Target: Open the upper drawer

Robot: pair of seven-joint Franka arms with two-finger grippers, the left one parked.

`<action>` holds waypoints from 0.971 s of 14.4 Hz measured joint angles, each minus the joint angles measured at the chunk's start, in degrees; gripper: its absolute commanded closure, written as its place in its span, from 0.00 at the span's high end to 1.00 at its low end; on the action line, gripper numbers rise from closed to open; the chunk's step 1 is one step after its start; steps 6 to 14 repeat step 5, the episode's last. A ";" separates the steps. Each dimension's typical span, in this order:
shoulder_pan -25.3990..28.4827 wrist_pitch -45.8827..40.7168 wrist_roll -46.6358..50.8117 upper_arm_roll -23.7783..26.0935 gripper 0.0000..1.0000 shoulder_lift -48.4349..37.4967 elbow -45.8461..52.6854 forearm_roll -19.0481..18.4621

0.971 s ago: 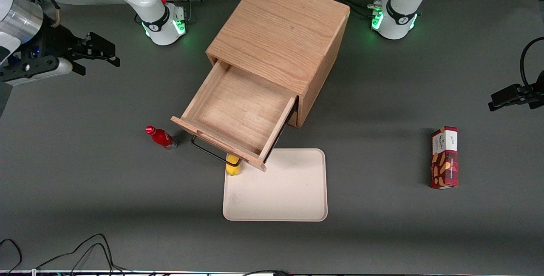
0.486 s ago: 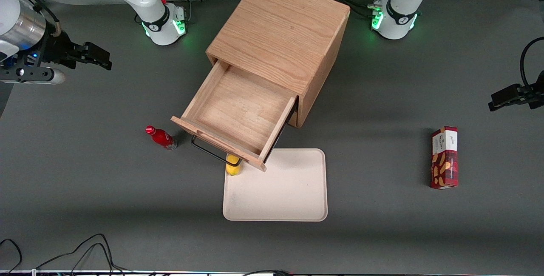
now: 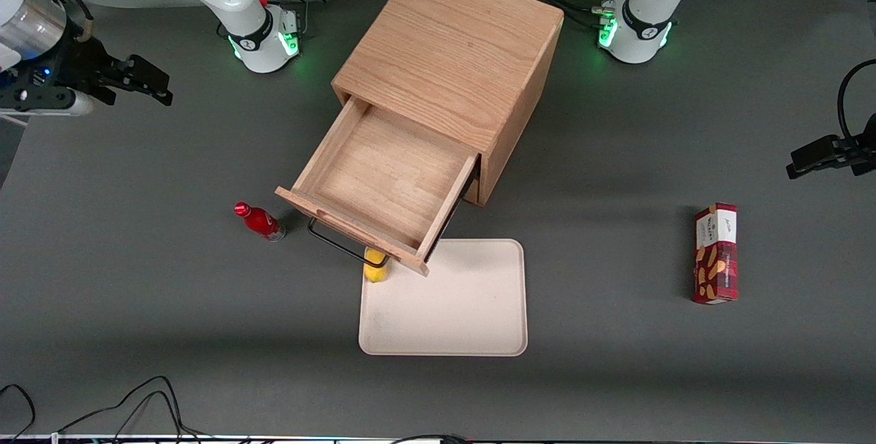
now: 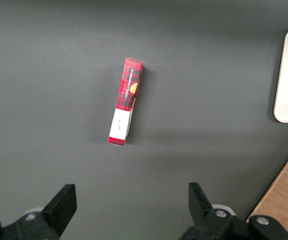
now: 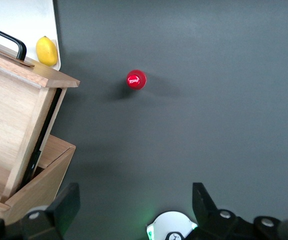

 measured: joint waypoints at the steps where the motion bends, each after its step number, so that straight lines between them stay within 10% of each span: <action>1: 0.24 0.86 -0.48 -0.94 1.00 -1.47 -1.83 0.00; 5: 10.84 1.16 -1.52 -12.64 1.00 -3.75 -3.99 0.00; 14: 10.84 1.16 -1.52 -12.64 1.00 -3.75 -3.99 0.00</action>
